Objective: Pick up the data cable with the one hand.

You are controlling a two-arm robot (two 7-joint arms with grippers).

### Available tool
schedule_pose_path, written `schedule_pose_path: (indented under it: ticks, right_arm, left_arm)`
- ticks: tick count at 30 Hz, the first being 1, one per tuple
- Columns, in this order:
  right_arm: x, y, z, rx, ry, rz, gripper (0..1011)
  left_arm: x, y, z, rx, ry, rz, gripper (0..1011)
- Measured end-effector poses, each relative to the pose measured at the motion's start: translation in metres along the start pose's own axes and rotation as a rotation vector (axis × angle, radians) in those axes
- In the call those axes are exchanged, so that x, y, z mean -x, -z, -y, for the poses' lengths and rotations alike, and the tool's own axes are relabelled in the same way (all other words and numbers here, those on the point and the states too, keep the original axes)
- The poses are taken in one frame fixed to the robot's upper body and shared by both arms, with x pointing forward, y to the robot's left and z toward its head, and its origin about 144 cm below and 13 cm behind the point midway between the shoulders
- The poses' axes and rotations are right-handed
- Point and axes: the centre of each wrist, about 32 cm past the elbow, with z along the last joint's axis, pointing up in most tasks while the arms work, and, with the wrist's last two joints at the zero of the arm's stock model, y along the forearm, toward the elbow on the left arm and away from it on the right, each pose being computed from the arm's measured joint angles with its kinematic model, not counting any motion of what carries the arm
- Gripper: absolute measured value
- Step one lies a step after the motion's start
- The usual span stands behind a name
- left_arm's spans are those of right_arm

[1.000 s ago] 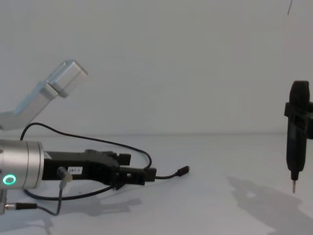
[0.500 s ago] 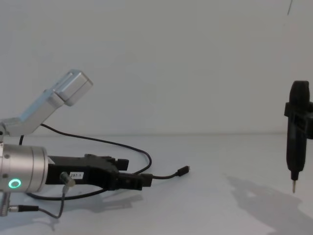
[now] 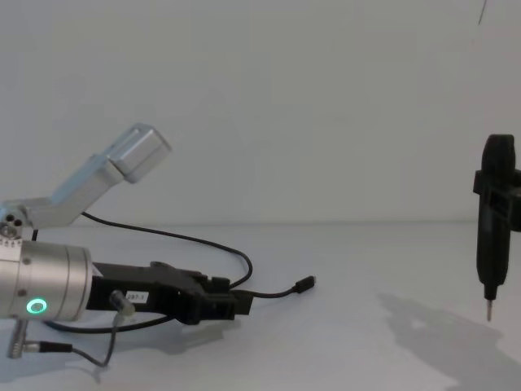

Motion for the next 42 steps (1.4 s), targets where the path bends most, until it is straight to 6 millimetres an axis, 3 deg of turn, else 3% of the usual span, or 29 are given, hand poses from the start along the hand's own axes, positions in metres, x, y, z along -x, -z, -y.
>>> schedule_pose_path:
  ticks: [7, 17, 42]
  right_arm:
    - [0.0, 0.0, 0.0, 0.0, 0.0, 0.0, 279]
    - [0.0, 0.0, 0.0, 0.0, 0.0, 0.0, 279]
    - [0.0, 0.0, 0.0, 0.0, 0.0, 0.0, 279]
  left_arm:
    - [0.002, -0.001, 0.004, -0.028, 0.03, 0.003, 313]
    - [0.006, -0.006, 0.005, -0.031, 0.03, 0.015, 46]
    - [0.03, -0.035, -0.014, 0.117, -0.021, 0.05, 41]
